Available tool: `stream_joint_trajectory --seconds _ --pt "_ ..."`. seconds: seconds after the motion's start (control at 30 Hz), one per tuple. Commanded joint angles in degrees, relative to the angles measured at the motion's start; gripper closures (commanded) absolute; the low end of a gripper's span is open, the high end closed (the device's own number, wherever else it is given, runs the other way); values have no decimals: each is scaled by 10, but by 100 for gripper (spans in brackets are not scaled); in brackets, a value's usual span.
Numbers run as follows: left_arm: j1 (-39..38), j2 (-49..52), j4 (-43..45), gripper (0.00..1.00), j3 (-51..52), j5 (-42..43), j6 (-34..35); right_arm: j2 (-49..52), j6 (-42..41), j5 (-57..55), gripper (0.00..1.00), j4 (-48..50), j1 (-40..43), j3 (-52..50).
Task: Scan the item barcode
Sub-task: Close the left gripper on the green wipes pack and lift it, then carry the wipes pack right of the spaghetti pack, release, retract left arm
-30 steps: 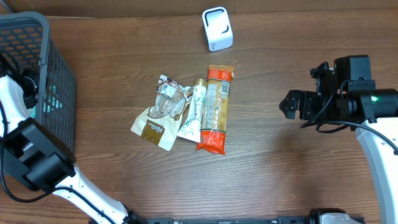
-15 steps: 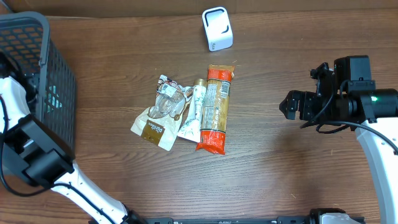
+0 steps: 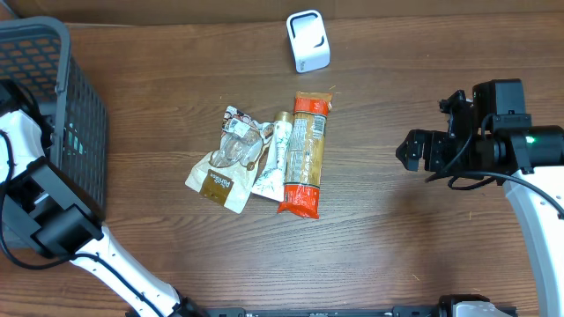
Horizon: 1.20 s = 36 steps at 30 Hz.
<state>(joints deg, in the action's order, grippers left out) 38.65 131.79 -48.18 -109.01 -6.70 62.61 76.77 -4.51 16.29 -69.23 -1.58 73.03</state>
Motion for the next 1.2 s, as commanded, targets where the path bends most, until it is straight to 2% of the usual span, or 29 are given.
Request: stream_joint_trajectory --seconds 0.0,0.3,0.6,0.7,0.83,0.97,1.17 --pt "0 32 -7 96 12 3 -29 -1 -2 5 0 3 -3 -1" --pt "0 -38 -3 96 -7 5 -100 -1 -2 5 0 6 -3 -1" --pt "-2 -214 15 96 -62 18 -280 -1 -2 5 0 10 -3 -1" --pt "-5 -285 17 96 -63 62 -316 -1 -2 5 0 14 -3 -1" --pt "-18 -366 9 96 -63 199 -396 -1 -2 5 0 16 -3 -1" --pt "-71 -408 -43 96 -63 343 -473 -1 -2 5 0 16 -3 -1" --pt "-235 -391 -171 96 -48 341 -532 -1 -1 5 0 16 -3 -1"
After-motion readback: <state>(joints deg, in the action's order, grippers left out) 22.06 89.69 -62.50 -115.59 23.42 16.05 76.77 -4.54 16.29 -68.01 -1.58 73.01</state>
